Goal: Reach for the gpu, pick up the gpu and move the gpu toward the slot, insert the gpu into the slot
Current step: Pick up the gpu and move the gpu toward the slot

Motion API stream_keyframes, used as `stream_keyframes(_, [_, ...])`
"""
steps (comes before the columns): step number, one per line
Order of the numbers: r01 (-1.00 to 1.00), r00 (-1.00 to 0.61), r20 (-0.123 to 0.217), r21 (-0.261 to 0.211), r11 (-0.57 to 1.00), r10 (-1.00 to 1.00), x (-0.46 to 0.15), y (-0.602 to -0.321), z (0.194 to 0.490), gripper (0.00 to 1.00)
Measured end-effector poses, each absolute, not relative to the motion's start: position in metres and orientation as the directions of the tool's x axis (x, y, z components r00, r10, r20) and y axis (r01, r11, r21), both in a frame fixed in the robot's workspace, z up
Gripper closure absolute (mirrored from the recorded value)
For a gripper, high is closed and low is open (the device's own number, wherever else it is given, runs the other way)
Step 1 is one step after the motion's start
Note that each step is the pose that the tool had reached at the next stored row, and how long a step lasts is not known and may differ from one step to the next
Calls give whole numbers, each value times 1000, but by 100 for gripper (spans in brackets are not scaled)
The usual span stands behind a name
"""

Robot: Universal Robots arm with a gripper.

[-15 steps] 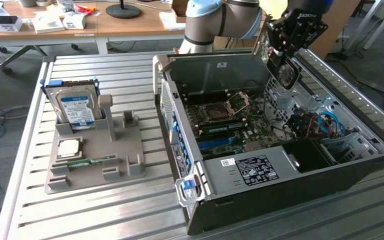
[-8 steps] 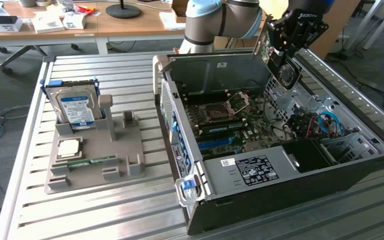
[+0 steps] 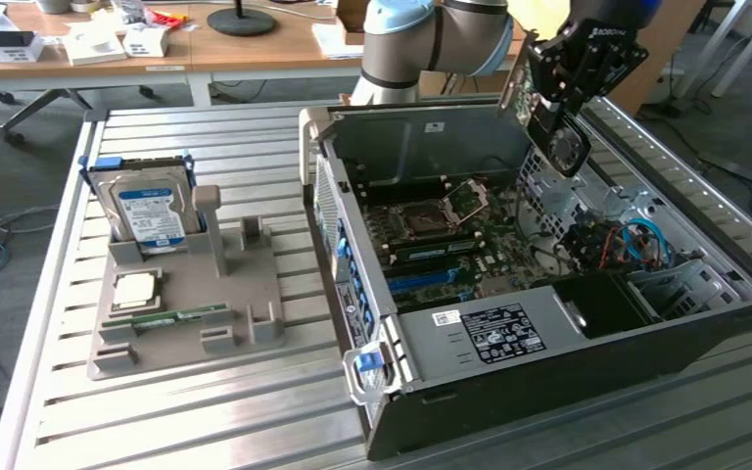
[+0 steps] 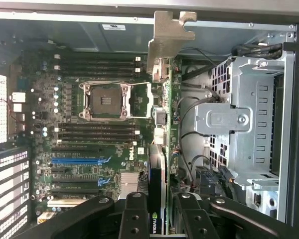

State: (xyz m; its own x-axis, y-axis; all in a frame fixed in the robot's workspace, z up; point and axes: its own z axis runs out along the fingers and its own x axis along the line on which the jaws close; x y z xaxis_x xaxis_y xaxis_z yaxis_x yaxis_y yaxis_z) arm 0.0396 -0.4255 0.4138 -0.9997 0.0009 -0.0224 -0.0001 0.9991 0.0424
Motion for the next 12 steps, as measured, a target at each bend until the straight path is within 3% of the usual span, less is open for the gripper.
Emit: stream_keyframes(12, [0, -1000, -22, 42, 999, 1, 42, -435, 414, 74])
